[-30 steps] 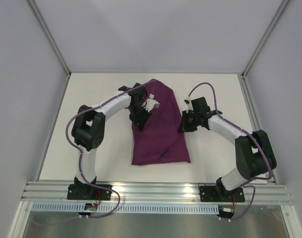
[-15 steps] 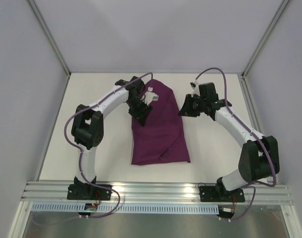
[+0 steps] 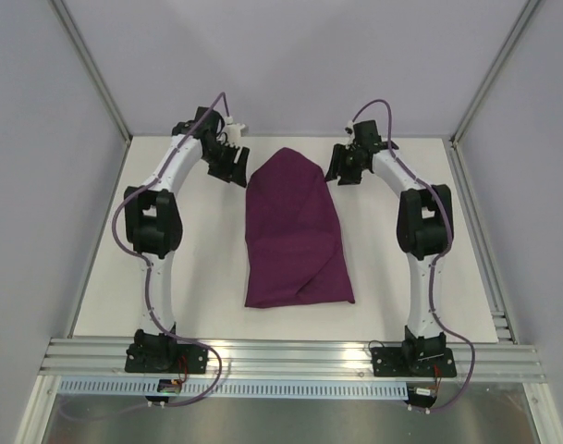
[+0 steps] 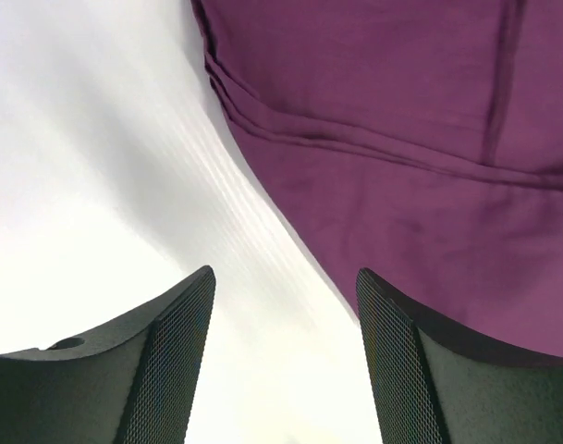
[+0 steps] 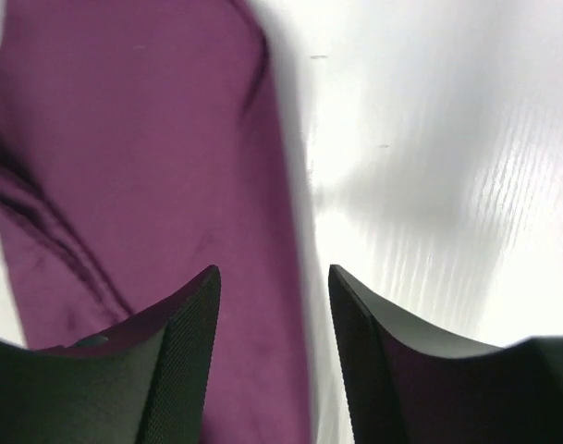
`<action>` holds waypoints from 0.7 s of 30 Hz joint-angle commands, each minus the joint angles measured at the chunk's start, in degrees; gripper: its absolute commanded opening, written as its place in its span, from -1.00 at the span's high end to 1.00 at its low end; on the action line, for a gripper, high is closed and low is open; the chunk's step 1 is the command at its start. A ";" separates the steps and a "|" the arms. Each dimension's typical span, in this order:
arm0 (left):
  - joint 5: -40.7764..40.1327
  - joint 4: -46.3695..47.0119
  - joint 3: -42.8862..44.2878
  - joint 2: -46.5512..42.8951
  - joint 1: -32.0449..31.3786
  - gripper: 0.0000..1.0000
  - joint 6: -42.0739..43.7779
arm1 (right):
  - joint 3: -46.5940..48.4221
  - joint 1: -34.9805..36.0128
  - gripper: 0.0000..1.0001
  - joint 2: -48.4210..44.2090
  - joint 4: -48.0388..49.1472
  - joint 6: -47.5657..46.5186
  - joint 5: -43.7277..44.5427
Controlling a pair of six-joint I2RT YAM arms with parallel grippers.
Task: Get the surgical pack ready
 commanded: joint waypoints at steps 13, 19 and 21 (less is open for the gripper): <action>5.52 2.01 13.36 18.80 -1.63 -0.17 -7.17 | 10.73 -1.64 0.21 14.35 -0.33 5.73 -10.03; 7.10 4.48 13.36 19.51 -1.63 0.07 -7.62 | 11.87 -2.08 0.27 16.20 2.92 9.60 -14.78; 7.72 5.09 13.54 19.77 -1.63 0.17 -7.61 | 12.05 -2.17 0.39 16.55 3.18 10.04 -14.43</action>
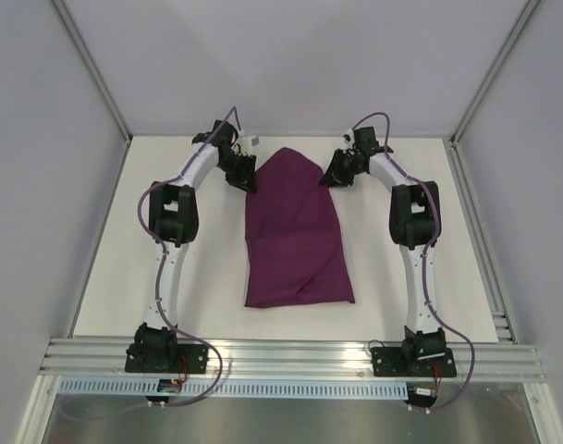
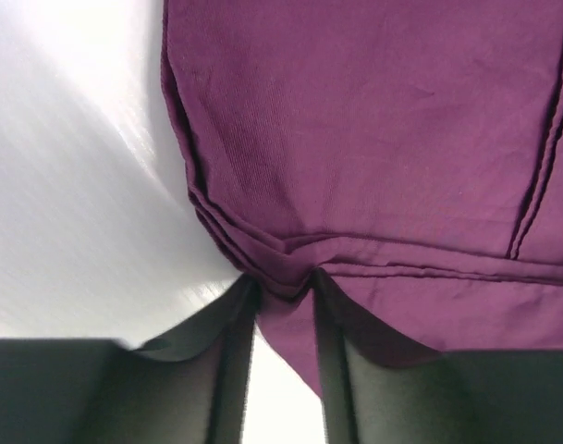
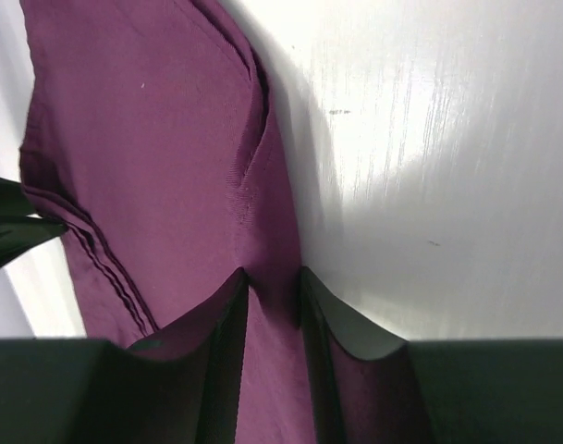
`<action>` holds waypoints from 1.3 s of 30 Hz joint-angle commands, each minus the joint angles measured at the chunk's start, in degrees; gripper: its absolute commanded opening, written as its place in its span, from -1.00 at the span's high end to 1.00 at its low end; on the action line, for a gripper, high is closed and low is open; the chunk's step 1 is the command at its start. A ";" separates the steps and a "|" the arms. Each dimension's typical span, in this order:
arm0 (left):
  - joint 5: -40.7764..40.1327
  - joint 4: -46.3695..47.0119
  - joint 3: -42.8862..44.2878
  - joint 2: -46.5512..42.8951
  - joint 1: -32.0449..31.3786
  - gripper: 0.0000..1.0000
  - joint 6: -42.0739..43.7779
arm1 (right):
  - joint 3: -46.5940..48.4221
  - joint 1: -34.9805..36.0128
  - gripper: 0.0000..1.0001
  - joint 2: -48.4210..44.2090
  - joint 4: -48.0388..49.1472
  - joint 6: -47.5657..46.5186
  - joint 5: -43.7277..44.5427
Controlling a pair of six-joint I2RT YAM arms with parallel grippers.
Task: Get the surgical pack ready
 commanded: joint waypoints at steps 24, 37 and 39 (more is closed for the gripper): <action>14.49 1.31 -19.76 -28.39 -0.36 1.00 8.56 | -27.97 -1.02 0.99 -34.38 9.85 -4.64 -3.80; 19.34 0.00 -46.90 -50.18 -4.66 1.00 21.47 | -62.17 -1.02 0.99 -67.18 13.72 -0.60 0.42; 16.96 -0.01 -49.99 -51.33 -7.65 1.00 22.45 | -66.99 -1.02 0.99 -71.48 12.67 0.01 2.44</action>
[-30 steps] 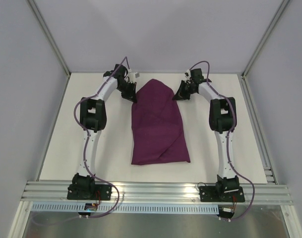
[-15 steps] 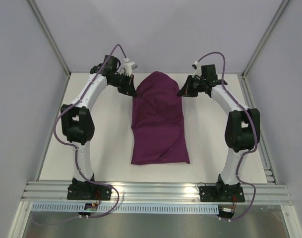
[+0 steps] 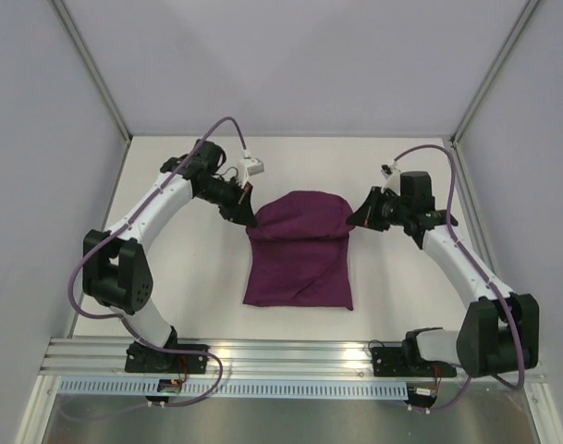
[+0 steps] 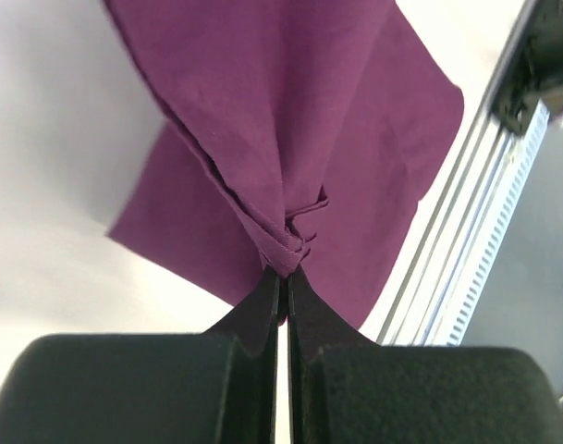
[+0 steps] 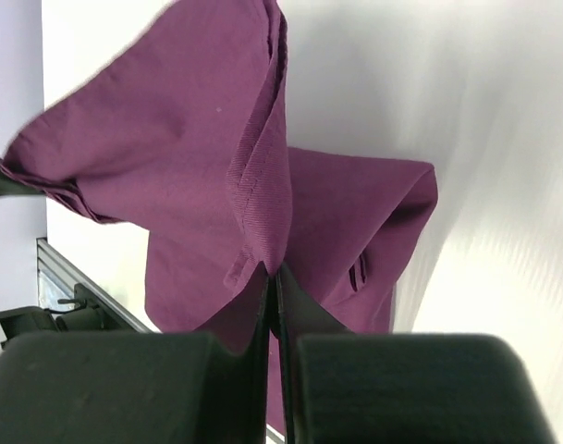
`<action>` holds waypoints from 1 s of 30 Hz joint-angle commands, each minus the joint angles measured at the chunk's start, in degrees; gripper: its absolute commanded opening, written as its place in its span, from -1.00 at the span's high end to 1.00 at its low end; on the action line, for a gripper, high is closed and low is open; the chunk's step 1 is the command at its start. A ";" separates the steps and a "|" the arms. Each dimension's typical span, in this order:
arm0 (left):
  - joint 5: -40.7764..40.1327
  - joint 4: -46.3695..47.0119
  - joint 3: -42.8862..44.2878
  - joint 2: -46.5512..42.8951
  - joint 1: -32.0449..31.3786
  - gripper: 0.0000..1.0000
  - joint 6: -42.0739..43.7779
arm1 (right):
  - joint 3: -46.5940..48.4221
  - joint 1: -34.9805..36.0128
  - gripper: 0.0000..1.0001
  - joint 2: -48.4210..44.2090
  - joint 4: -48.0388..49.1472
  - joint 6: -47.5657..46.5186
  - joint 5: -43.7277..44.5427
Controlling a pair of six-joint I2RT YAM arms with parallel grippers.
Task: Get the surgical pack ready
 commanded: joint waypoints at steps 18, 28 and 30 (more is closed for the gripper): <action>-11.83 1.16 -18.06 -1.74 -6.45 1.00 15.72 | -22.80 -0.08 -0.14 -15.94 -9.83 5.27 9.63; -11.83 1.33 -17.63 -1.74 -6.71 1.00 16.87 | 1.54 -0.16 -0.69 -3.15 -10.47 -3.26 7.82; -12.09 1.33 -17.54 -1.39 -6.62 1.00 16.96 | 8.11 -0.16 -0.63 6.16 -9.93 -3.35 5.44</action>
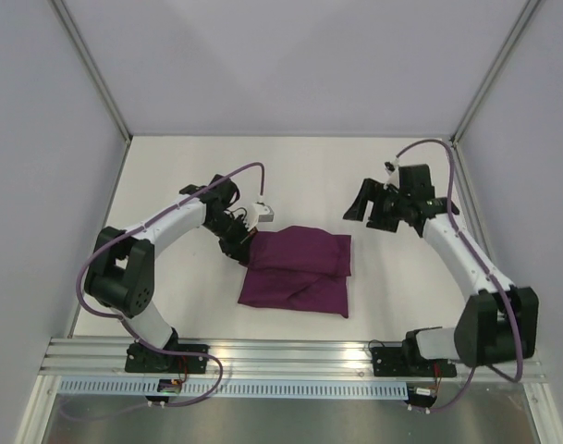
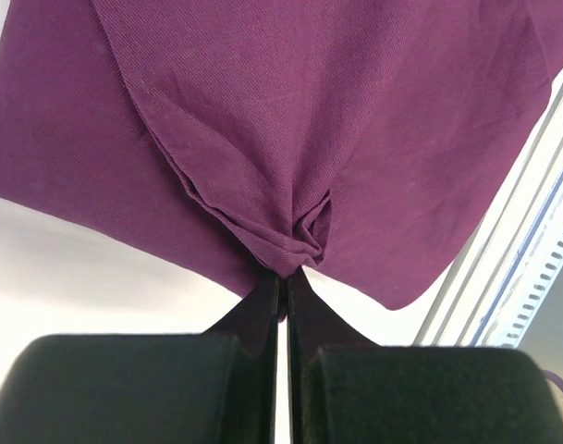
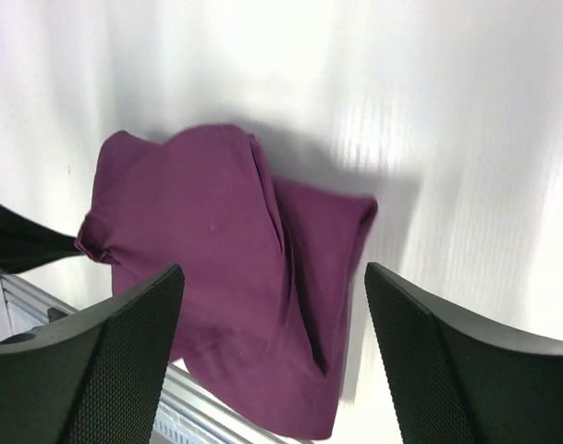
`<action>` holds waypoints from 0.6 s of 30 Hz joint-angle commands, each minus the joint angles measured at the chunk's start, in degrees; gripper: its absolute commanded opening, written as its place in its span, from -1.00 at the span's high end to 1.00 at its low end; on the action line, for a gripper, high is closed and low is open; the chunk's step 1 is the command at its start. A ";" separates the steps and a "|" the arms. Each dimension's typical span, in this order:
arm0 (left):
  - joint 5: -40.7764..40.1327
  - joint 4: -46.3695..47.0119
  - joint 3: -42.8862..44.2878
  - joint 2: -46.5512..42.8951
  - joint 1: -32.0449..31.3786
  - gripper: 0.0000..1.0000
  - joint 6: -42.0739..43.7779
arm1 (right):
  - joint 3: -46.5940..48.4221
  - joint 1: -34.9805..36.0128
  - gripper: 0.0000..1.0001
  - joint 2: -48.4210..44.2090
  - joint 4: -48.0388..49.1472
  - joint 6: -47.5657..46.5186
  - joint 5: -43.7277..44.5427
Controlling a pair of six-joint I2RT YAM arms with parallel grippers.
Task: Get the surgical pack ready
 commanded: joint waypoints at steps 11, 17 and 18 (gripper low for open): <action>-1.21 -0.02 0.34 2.27 0.06 1.00 2.99 | 18.53 3.13 -0.48 37.26 11.97 2.83 -25.48; -1.56 1.12 0.43 2.80 0.06 1.00 1.77 | 16.69 5.06 -0.26 40.52 16.72 5.12 -29.18; -1.56 1.21 0.43 2.89 0.06 1.00 1.59 | 16.60 5.76 -0.23 41.04 18.12 5.91 -29.44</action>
